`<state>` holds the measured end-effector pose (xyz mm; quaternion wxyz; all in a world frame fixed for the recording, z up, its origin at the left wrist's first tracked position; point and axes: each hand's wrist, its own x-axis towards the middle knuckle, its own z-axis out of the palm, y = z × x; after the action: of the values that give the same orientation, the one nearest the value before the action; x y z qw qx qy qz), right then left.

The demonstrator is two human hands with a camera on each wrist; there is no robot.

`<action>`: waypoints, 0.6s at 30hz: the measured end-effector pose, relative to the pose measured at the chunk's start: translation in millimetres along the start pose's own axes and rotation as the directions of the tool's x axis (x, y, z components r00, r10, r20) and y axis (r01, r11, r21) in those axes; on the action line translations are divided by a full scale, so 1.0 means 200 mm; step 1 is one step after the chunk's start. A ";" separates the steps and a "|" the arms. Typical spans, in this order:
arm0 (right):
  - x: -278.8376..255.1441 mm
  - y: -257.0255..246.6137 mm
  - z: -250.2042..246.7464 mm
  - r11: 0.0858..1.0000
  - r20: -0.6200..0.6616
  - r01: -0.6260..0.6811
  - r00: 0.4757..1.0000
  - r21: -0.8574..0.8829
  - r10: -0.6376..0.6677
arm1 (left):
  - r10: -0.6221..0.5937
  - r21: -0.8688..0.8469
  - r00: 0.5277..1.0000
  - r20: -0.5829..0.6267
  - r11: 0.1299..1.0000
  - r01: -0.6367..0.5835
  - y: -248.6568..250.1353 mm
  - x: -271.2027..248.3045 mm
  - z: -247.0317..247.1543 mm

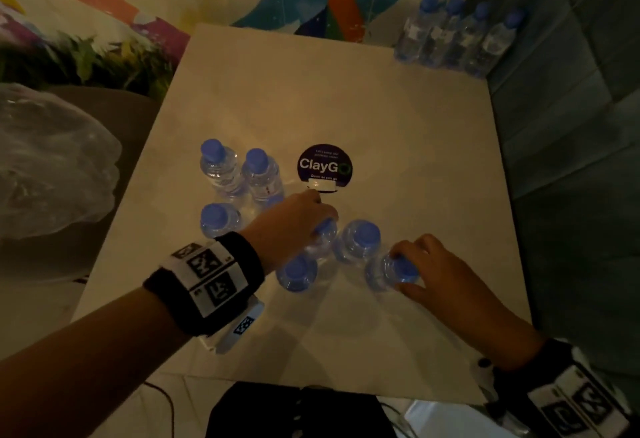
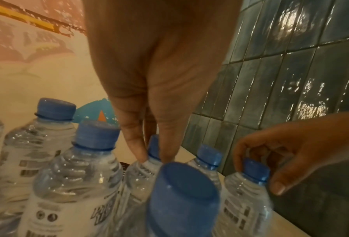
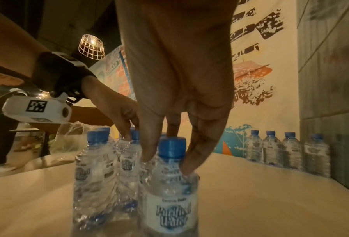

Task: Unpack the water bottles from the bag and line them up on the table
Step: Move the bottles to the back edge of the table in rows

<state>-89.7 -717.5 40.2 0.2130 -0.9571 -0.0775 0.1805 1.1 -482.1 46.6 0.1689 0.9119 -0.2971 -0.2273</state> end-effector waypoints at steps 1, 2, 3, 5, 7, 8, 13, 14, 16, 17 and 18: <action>0.01 0.01 0.00 1.000 -0.019 0.001 1.000 0.024 0.000 | -0.005 -0.016 1.000 -0.009 1.000 0.005 -0.01 0.02 0.00; 0.02 0.02 0.00 0.999 -0.033 0.007 0.999 0.049 -0.006 | -0.010 -0.032 1.000 -0.009 0.999 0.010 -0.02 0.04 0.00; 0.03 0.03 -0.01 0.997 -0.039 0.017 0.999 0.070 -0.014 | -0.015 -0.039 1.000 -0.002 0.999 0.015 -0.02 0.05 0.00; 0.06 0.08 -0.04 0.994 -0.039 0.023 0.999 0.105 -0.019 | -0.026 -0.047 1.000 0.014 0.999 0.027 -0.04 0.09 0.00; 0.11 0.14 -0.09 0.993 -0.031 -0.004 0.999 0.121 0.008 | -0.044 -0.055 0.999 0.016 0.997 0.045 -0.05 0.13 -0.02; 0.14 0.17 -0.12 0.993 -0.026 -0.021 0.999 0.119 0.025 | -0.051 -0.055 0.999 0.009 0.997 0.051 -0.04 0.15 -0.04; 0.38 0.33 -0.34 0.997 -0.099 -0.065 0.993 0.040 0.069 | -0.072 -0.026 0.995 -0.064 0.997 0.071 -0.01 0.31 -0.29; 0.44 0.36 -0.40 0.997 -0.131 -0.065 0.989 0.044 0.070 | -0.066 -0.026 0.993 -0.095 0.998 0.064 -0.01 0.35 -0.36; 0.60 0.41 -0.52 0.997 -0.204 -0.044 0.977 0.069 0.057 | -0.051 -0.074 0.982 -0.184 0.997 0.038 -0.02 0.45 -0.50; 0.69 0.44 -0.58 0.997 -0.243 -0.033 0.969 0.075 0.050 | -0.035 -0.070 0.975 -0.220 0.997 0.020 -0.03 0.50 -0.56; 0.78 0.46 -0.63 0.997 -0.279 -0.020 0.959 0.076 0.041 | -0.023 -0.040 0.969 -0.245 0.999 0.014 -0.04 0.57 -0.62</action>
<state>109.4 -812.6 58.2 0.2535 -0.9658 -0.0253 0.0489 151.2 -525.4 110.5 0.2194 0.9324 -0.2612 -0.1197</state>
